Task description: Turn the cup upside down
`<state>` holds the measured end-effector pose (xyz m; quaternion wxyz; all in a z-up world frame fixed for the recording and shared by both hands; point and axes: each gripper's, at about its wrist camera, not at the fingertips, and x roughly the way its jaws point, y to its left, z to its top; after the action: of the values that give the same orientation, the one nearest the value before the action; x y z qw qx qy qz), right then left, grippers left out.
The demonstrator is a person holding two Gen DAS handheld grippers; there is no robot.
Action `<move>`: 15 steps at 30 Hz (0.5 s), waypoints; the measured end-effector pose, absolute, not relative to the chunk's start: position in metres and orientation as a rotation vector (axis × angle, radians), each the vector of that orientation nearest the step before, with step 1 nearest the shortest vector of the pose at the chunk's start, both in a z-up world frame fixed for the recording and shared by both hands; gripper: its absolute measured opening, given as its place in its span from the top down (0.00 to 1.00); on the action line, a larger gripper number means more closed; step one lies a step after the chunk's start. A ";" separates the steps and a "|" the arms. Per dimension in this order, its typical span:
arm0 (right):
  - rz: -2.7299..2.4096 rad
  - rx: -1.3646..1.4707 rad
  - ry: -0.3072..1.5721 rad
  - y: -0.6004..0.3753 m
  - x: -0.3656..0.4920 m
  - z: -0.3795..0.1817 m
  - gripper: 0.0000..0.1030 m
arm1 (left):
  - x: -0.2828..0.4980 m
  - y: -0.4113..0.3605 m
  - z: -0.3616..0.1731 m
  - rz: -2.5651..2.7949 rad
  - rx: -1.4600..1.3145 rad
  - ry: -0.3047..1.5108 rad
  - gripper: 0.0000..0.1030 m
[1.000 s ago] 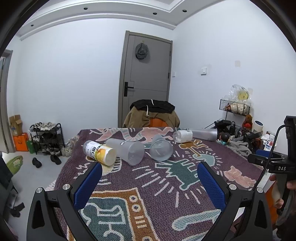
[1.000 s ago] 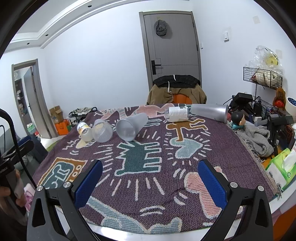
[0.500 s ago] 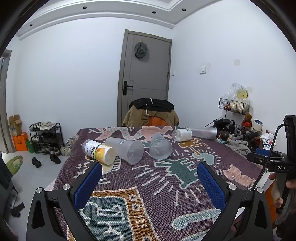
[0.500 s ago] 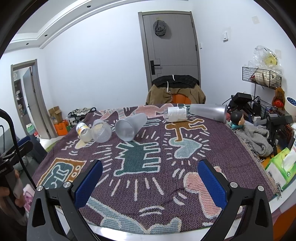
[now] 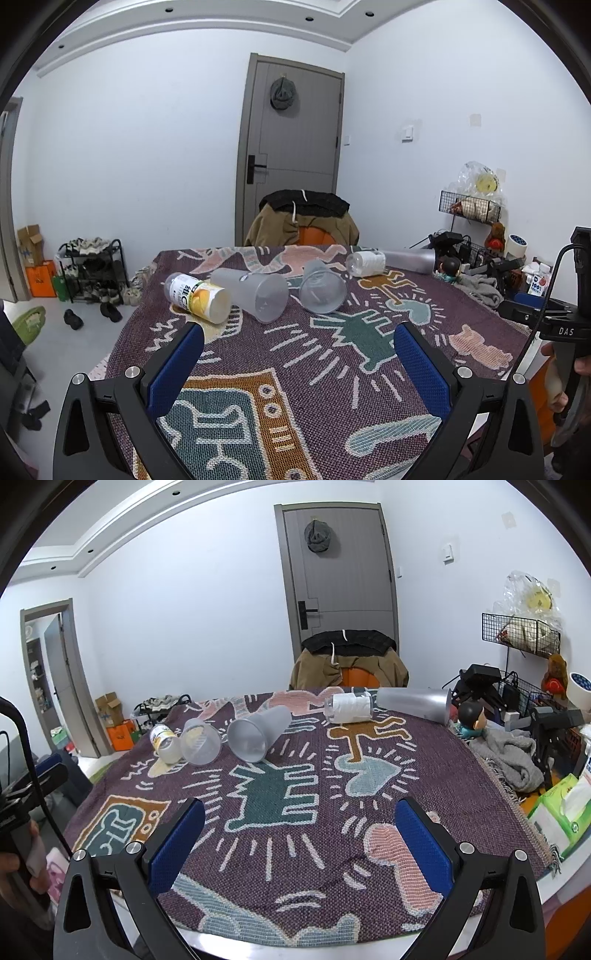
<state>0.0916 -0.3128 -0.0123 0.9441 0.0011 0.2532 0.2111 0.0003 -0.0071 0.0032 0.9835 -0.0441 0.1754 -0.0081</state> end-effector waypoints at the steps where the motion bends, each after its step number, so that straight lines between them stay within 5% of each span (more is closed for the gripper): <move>1: 0.430 0.002 0.517 -0.313 0.092 -0.013 0.00 | 0.003 -0.006 0.004 -0.012 -0.090 0.359 0.00; 15: 0.418 0.045 0.533 -0.308 0.115 -0.002 0.00 | 0.038 -0.002 0.022 -0.015 -0.114 0.401 0.00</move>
<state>0.1148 -0.3082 -0.0018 0.9430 0.0219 0.2615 0.2049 0.0383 -0.0019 0.0223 0.9783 -0.0566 0.1992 -0.0073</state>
